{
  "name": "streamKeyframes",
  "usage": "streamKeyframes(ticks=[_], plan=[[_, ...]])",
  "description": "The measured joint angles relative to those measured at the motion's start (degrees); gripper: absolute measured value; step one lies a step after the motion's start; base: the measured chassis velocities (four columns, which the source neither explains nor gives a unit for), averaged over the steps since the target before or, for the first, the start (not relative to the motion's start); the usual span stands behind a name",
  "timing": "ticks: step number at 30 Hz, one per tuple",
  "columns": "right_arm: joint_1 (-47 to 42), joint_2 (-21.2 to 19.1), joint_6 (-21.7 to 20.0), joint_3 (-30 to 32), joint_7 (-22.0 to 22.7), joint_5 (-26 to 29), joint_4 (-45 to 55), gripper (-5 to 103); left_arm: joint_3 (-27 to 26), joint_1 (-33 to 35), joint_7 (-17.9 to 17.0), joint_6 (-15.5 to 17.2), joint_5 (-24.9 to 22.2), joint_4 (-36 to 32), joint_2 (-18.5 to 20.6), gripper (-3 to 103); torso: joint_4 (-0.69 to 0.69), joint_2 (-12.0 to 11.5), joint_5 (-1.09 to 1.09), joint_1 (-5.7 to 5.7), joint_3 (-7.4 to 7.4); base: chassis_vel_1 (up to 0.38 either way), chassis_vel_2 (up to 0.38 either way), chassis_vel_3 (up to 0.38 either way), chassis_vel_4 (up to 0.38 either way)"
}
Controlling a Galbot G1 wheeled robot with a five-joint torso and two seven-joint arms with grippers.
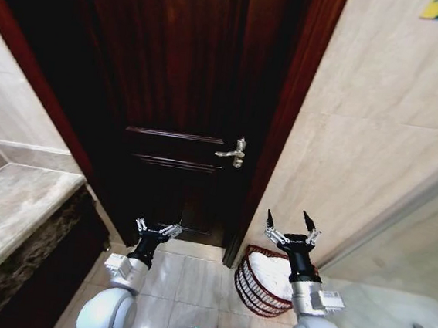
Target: Discard the used towel into the hamper.
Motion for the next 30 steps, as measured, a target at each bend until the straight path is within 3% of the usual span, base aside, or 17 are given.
streamKeyframes(ticks=[15, 30], plan=[[0.00, 0.00, 0.00, 0.00, 0.00, 0.04, -0.01, 100, 0.00, 0.00, 0.00, 0.00, 0.00, 0.00, 0.00, 100, -0.02, 0.27, 0.00, 0.12, 0.15, 0.000, 0.000, 0.000, 0.000], [0.00, 0.00, 0.00, 0.00, 0.00, 0.04, -0.01, 100, 0.00, 0.00, 0.00, 0.00, 0.00, 0.00, 0.00, 100, -0.02, 3.26, 0.00, 1.52, 1.72, 0.000, 0.000, 0.000, 0.000]])
